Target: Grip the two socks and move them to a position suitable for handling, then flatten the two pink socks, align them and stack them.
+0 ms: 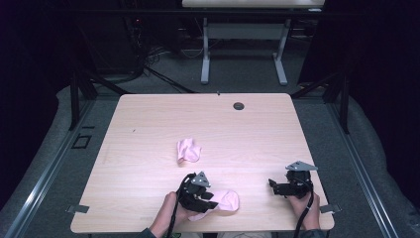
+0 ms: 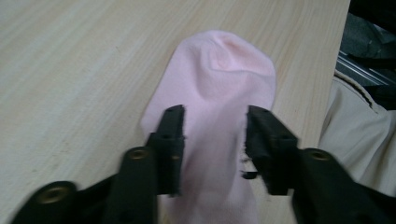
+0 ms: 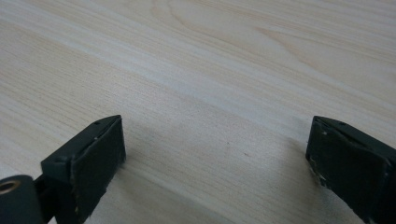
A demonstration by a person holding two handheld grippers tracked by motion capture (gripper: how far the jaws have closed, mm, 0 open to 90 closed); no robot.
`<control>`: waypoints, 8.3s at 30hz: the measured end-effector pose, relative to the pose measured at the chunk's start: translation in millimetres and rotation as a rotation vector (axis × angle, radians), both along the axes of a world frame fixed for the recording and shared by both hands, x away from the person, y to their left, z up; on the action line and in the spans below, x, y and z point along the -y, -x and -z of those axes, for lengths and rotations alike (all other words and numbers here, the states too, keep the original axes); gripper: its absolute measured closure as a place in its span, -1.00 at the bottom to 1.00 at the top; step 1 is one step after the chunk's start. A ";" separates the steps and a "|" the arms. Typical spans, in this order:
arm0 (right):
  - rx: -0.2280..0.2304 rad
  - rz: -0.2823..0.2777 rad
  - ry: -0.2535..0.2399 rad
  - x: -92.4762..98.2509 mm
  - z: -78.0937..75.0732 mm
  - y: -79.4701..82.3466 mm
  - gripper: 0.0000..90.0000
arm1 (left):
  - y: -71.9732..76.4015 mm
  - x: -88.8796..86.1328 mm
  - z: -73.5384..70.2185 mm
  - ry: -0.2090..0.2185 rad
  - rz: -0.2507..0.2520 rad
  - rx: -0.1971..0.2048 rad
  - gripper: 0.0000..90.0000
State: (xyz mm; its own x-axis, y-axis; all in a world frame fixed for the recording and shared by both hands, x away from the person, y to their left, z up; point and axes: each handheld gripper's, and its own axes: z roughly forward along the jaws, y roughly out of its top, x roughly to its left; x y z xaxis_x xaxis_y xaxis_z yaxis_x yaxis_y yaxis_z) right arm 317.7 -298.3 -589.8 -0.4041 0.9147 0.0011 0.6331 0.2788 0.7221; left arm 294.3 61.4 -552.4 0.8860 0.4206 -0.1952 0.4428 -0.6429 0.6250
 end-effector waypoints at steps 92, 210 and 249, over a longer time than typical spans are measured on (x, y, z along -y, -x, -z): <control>-0.005 0.004 -0.008 0.1 -0.7 0.4 -0.90 | -85.0 4.9 -33.0 -0.080 -0.184 0.098 -0.64; 0.057 -0.386 0.243 -184.9 -41.8 84.0 0.94 | 44.3 -54.6 8.2 0.318 -0.491 0.191 0.91; -0.127 -0.321 0.019 -150.8 -21.1 49.2 0.86 | 43.7 -73.0 22.5 -0.033 -0.465 0.134 0.99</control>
State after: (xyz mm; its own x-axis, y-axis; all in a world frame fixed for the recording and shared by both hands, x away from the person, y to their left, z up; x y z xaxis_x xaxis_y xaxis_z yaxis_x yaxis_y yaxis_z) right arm 268.5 -147.5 -568.7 -0.6686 0.7416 0.0540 0.5958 0.4909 0.6357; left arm 250.5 134.4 -574.9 0.6191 0.7820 -0.0719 0.6051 -0.4166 0.6785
